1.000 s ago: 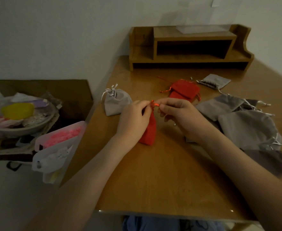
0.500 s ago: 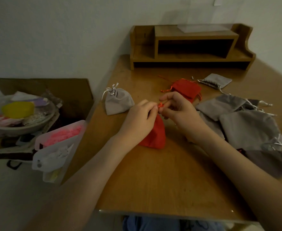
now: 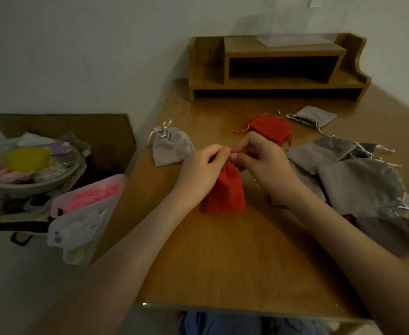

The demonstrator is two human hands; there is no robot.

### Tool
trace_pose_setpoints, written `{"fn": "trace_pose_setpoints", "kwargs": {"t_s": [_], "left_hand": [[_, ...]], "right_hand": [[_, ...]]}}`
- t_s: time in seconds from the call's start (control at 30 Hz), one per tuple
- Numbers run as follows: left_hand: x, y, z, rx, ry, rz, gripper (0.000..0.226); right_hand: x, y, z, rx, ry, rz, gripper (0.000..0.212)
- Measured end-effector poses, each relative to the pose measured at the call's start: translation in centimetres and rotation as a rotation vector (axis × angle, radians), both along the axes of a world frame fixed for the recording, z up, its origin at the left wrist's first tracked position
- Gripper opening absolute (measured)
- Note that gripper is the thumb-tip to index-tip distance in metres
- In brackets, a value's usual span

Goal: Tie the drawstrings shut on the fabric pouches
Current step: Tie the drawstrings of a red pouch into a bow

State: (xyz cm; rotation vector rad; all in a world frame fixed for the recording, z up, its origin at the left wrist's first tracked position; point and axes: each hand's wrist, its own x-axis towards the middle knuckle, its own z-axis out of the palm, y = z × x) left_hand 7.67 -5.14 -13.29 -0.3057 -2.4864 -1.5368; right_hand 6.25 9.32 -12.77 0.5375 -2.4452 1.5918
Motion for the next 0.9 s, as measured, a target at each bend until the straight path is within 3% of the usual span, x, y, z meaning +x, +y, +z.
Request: {"fn": "trace_pose_setpoints", "kwargs": {"t_s": [0.17, 0.27, 0.53, 0.7, 0.9], "left_hand": [[-0.2, 0.1, 0.1, 0.354, -0.142, -0.055, 0.016], [0.0, 0.0, 0.5, 0.437, -0.147, -0.118, 0.013], [0.3, -0.1, 0.5, 0.277, -0.076, -0.152, 0.016], [-0.1, -0.4, 0.6, 0.332, -0.208, -0.099, 0.018], [0.0, -0.9, 1.2, 0.314, -0.287, -0.178, 0.010]], "right_hand": [[-0.2, 0.1, 0.1, -0.012, 0.003, 0.036, 0.020], [-0.3, 0.2, 0.3, -0.034, -0.002, 0.052, 0.024], [0.2, 0.7, 0.6, 0.090, 0.107, 0.062, 0.008], [0.1, 0.7, 0.6, 0.118, 0.166, 0.068, 0.011], [-0.2, 1.1, 0.5, 0.172, 0.268, 0.075, 0.007]]}}
